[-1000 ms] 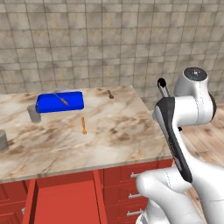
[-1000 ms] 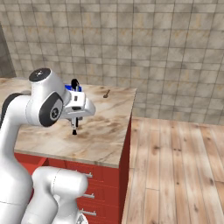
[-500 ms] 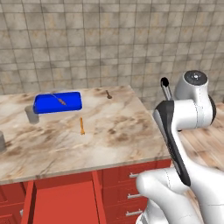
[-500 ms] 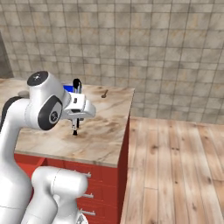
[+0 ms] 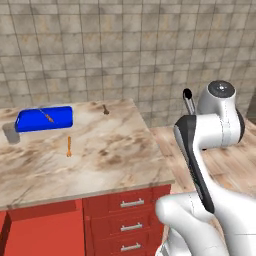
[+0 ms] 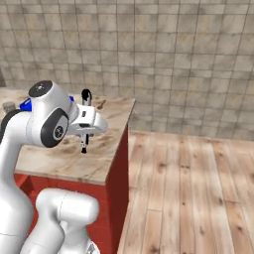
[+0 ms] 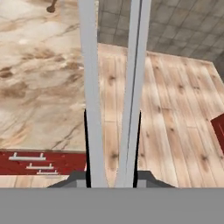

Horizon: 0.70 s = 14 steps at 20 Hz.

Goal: Take the tongs from the drawer on the left and place them on the dining counter next to the tray containing the kebab skewer.

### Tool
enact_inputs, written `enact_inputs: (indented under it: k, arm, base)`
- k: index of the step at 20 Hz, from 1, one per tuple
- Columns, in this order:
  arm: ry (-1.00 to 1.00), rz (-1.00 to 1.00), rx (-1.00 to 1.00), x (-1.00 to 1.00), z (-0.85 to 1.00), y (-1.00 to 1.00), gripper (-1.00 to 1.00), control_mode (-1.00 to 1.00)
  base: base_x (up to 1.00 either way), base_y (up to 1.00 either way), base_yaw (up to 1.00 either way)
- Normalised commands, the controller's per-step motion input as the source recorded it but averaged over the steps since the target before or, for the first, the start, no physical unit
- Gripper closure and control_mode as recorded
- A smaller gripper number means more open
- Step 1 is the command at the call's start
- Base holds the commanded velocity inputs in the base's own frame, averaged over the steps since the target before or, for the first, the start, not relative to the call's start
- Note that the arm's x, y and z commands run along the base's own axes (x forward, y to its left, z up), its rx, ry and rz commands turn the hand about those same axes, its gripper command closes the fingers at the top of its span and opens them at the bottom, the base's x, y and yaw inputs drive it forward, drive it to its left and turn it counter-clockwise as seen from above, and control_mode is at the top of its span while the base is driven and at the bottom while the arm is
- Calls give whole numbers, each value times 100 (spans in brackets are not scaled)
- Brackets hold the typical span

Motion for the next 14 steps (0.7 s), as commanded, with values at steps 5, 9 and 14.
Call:
enact_inputs:
  k: [5, 9, 14]
  arm:
    - [0, 0, 0, 0, 0, 0, 100, 100]
    - [0, 0, 0, 0, 0, 0, 100, 100]
    - [0, 0, 0, 0, 0, 0, 100, 100]
  base:
    - [-36, -100, 0]
    - [-26, -100, 0]
    - [43, -100, 1]
